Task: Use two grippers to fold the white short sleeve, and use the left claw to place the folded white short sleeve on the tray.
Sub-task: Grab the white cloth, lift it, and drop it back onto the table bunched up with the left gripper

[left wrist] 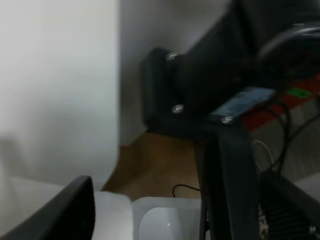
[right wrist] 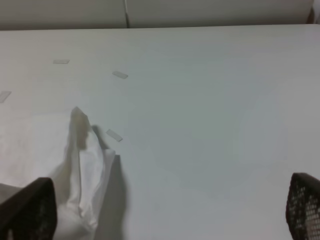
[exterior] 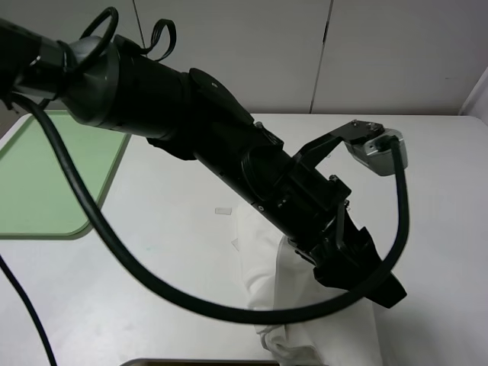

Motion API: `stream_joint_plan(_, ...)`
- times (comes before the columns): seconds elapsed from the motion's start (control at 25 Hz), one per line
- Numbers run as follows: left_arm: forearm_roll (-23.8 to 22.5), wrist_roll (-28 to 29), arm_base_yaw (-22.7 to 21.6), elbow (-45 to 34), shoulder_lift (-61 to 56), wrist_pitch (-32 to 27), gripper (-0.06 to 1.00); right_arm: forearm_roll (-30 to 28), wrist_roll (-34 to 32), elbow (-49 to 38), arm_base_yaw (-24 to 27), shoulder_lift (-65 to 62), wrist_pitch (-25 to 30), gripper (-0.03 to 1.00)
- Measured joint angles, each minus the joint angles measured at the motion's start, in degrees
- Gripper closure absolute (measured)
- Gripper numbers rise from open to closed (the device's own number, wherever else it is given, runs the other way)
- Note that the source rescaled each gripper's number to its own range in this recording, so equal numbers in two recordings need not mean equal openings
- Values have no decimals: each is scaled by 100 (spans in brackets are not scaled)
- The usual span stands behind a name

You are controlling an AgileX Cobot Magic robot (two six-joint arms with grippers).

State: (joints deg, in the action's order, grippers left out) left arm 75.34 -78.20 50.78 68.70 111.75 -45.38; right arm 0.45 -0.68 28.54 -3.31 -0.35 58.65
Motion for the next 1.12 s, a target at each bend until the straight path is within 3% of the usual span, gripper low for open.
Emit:
stream_joint_plan(0.12,18,-106,14,28,0,-82,28,0,0,0,0,0,0,-3)
stream_joint_plan(0.32,-296,333,-107,28,0,259,28,0,0,0,0,0,0,-3)
stream_joint_plan(0.4,-666,873,-224,28,0,613,28,0,0,0,0,0,0,-3)
stream_joint_plan(0.44,-1128,1629,-388,28,0,992,28,0,0,0,0,0,0,-3)
stream_joint_plan(0.48,-1128,1629,-388,28,0,992,28,0,0,0,0,0,0,-3)
stream_joint_plan(0.52,-1481,2228,-499,28,0,1283,28,0,0,0,0,0,0,-3)
stream_joint_plan(0.6,-1760,2536,-574,16,0,1489,28,0,0,0,0,0,0,-3)
stream_joint_plan(1.12,-1889,2696,-531,-210,239,1317,28,0,0,0,0,0,0,-3)
